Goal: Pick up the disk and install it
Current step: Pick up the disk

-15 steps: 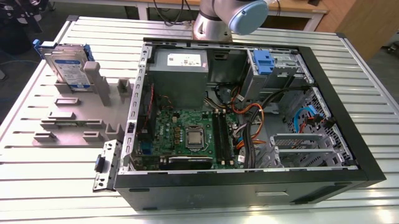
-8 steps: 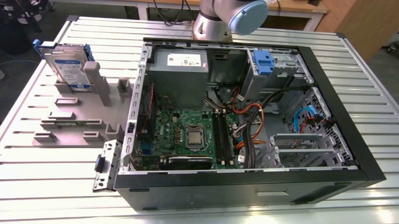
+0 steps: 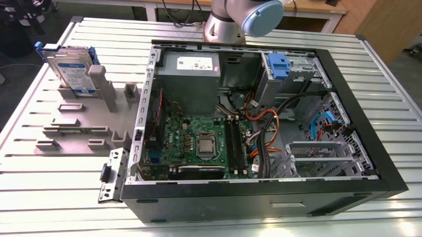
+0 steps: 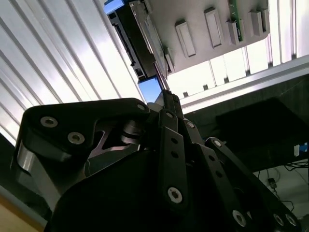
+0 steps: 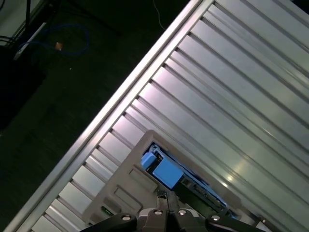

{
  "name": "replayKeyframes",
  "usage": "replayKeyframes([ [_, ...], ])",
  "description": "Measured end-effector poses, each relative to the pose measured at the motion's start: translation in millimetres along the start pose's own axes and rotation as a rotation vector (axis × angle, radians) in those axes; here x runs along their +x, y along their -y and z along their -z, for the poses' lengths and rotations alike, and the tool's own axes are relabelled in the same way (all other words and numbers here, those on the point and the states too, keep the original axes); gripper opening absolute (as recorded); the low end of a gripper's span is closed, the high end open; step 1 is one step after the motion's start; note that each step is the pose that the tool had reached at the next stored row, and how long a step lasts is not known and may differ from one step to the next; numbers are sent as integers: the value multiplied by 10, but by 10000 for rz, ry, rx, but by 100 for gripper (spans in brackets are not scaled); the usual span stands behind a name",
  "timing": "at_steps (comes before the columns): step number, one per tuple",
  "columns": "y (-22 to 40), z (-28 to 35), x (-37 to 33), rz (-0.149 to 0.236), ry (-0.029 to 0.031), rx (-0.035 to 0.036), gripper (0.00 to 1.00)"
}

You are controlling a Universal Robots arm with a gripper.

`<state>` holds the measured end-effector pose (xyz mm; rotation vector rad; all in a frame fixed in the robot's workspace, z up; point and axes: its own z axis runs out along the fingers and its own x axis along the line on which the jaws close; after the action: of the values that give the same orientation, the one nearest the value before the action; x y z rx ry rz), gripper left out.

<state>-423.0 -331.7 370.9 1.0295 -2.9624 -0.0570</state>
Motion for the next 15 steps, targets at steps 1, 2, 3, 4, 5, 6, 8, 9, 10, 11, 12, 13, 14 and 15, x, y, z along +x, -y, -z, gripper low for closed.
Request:
replayKeyframes([
  [1,0,-1,0,96,-2,1,11],
  [2,0,-3,0,193,-1,3,11],
  [3,0,-4,0,284,0,6,11],
  [4,0,-5,0,363,2,10,11],
  [5,0,-6,0,425,10,17,11],
  [6,0,-8,0,472,22,29,11],
  [8,0,-10,0,556,43,49,11],
  [9,0,-10,0,602,50,56,11],
  [10,0,-11,0,671,56,62,11],
  [11,0,-11,0,758,58,66,11],
  [12,0,-12,0,867,59,68,11],
  [13,0,-13,0,987,58,70,11],
  [14,0,-14,0,1112,58,72,11],
  [15,0,-15,0,1231,58,75,11],
])
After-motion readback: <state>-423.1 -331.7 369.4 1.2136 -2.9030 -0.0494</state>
